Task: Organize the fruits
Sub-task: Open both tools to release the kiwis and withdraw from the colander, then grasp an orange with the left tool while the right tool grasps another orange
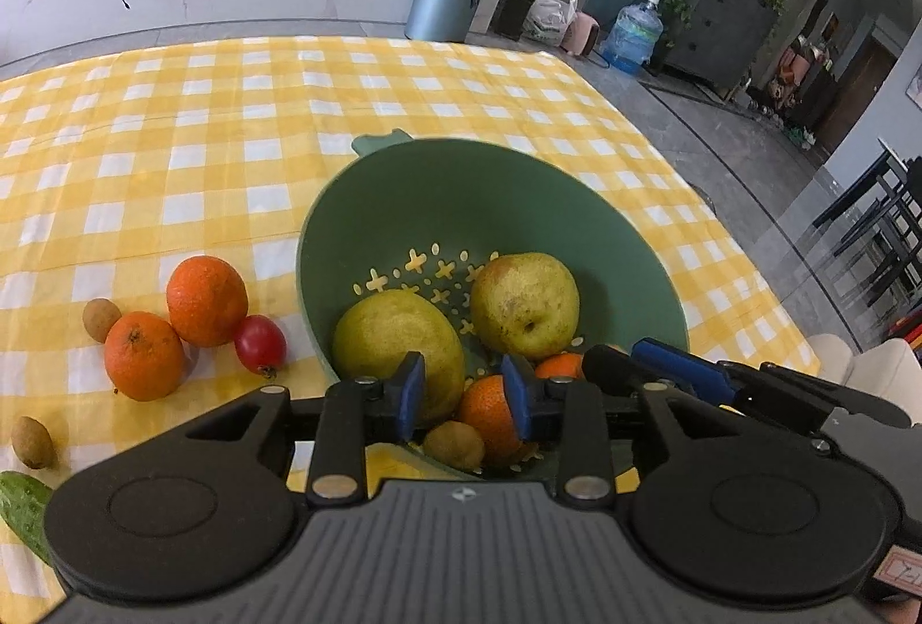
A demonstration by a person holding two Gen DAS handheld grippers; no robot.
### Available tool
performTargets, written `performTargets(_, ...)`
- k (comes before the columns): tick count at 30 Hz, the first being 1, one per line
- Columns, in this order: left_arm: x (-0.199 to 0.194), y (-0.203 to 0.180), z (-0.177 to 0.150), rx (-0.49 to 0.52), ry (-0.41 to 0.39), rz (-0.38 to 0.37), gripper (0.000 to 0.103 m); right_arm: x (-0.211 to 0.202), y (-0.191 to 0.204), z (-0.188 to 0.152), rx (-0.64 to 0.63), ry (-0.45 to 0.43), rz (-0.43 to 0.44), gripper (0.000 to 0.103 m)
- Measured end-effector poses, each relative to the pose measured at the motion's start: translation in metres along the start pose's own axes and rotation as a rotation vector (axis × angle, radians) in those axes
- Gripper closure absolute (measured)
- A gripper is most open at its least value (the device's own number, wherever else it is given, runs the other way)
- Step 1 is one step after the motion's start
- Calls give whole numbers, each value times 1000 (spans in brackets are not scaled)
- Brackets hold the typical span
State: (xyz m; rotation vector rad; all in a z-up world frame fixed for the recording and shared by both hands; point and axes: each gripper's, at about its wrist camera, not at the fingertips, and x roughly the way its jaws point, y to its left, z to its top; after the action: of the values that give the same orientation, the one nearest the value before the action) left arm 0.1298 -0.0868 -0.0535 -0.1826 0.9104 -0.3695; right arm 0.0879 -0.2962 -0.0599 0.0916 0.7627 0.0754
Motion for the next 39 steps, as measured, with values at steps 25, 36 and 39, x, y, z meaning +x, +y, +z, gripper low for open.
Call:
performTargets(25, -66, 35, 9, 119, -36, 132, 46, -34, 43, 0, -107, -148, 122, 45)
performTargets(36, -66, 97, 7, 79, -12, 173, 46, -18, 107, 4, -374, -125, 186, 55)
performTargets(39, -66, 114, 5, 51, -15, 168, 46, -12, 121, 8, -436, -117, 198, 57)
